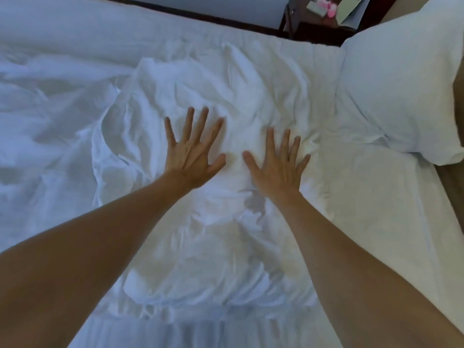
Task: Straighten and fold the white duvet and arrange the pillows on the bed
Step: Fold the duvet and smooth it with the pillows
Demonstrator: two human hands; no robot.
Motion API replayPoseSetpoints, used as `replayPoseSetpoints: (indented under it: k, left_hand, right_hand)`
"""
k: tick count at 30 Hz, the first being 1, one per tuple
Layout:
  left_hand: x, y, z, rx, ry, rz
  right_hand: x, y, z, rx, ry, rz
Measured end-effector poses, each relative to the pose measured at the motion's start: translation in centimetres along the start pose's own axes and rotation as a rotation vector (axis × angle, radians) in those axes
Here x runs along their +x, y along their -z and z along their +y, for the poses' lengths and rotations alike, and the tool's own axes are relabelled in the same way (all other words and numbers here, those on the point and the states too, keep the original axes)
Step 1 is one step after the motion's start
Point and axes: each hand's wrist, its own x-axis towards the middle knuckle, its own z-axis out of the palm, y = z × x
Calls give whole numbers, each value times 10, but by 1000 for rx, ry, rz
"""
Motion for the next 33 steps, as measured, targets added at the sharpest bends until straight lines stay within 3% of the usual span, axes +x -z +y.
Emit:
replayPoseSetpoints:
  k: [5, 12, 18, 20, 23, 24, 26, 29, 33]
  left_hand:
    - [46, -32, -22, 15, 97, -148]
    - [42, -119, -30, 97, 104, -339]
    - [58, -138, -33, 123, 91, -441]
    - [60, -123, -30, 110, 74, -377]
    - [69, -98, -26, 86, -59, -37]
    - [82, -90, -25, 92, -113, 80]
    - [120, -76, -29, 93, -138, 145]
    - [172, -72, -44, -23, 58, -50]
    - [193, -106, -75, -19, 215, -391]
  right_hand:
    - [66, -3, -16, -8, -29, -98]
    - [89, -83, 0, -94, -29, -243]
    - [103, -102, 1, -91, -35, -260]
    - [97, -95, 0, -55, 15, -103]
    - [101, -76, 1, 14, 135, 189]
    - [112, -66, -1, 17, 163, 238]
    - [144, -47, -7, 27, 152, 234]
    - [186, -35, -5, -18, 61, 91]
    - [217, -51, 3, -140, -11, -258]
